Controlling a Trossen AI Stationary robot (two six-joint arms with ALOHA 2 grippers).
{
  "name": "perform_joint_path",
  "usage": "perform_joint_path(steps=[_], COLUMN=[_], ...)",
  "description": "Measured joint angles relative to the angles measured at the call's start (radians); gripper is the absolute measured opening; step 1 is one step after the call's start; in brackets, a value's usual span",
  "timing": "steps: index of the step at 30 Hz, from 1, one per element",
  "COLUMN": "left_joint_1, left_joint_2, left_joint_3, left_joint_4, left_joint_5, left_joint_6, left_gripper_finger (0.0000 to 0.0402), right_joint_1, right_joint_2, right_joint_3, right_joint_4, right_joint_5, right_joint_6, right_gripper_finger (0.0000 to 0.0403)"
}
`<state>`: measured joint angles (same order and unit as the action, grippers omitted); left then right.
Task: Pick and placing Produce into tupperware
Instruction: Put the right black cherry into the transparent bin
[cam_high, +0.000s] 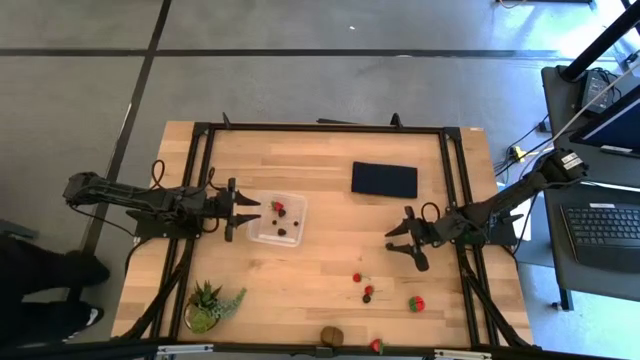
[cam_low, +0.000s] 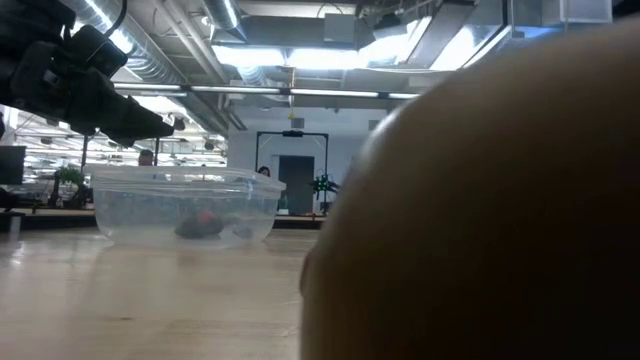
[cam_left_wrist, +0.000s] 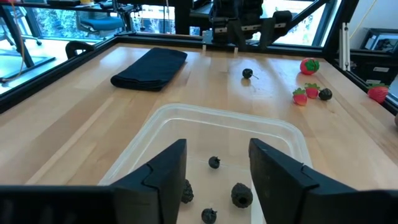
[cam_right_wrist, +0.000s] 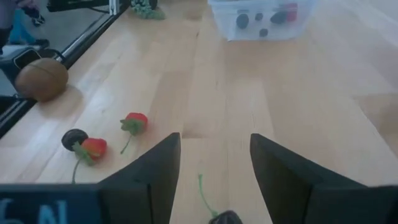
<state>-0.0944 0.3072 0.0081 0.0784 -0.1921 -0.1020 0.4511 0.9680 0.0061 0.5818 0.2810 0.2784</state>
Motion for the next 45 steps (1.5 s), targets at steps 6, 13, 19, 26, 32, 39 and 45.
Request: perform_joint_path(steps=[6,13,19,26,32,39,45], left_joint_1=[0.000,0.000,0.000,0.000,0.000,0.000,0.000], left_joint_2=[0.000,0.000,0.000,0.000,0.000,0.000,0.000], left_joint_3=[0.000,0.000,0.000,0.000,0.000,0.000,0.000], left_joint_4=[0.000,0.000,0.000,0.000,0.000,0.000,0.000], left_joint_5=[0.000,0.000,0.000,0.000,0.000,0.000,0.000], left_joint_6=[0.000,0.000,0.000,0.000,0.000,0.000,0.000], left_gripper_finger=[0.0170,0.0162,0.0165,0.0170,0.0163,0.0165,0.0170], right_joint_1=[0.000,-0.001,-0.001,-0.001,-0.001,-0.004,-0.034], right_joint_2=[0.000,0.000,0.000,0.031,0.089,0.189,0.316], right_joint_3=[0.000,0.000,0.000,0.001,0.007,0.083,0.132], right_joint_4=[-0.087,-0.183,-0.205,-0.207,-0.208,-0.207,-0.204], right_joint_5=[0.000,0.048,0.048,0.035,0.026,0.021,0.033], right_joint_6=[0.147,0.245,0.262,0.268,0.267,0.235,0.270], right_gripper_finger=[0.0196,0.0196,0.0196,0.0196,0.0196,0.0196,0.0196])
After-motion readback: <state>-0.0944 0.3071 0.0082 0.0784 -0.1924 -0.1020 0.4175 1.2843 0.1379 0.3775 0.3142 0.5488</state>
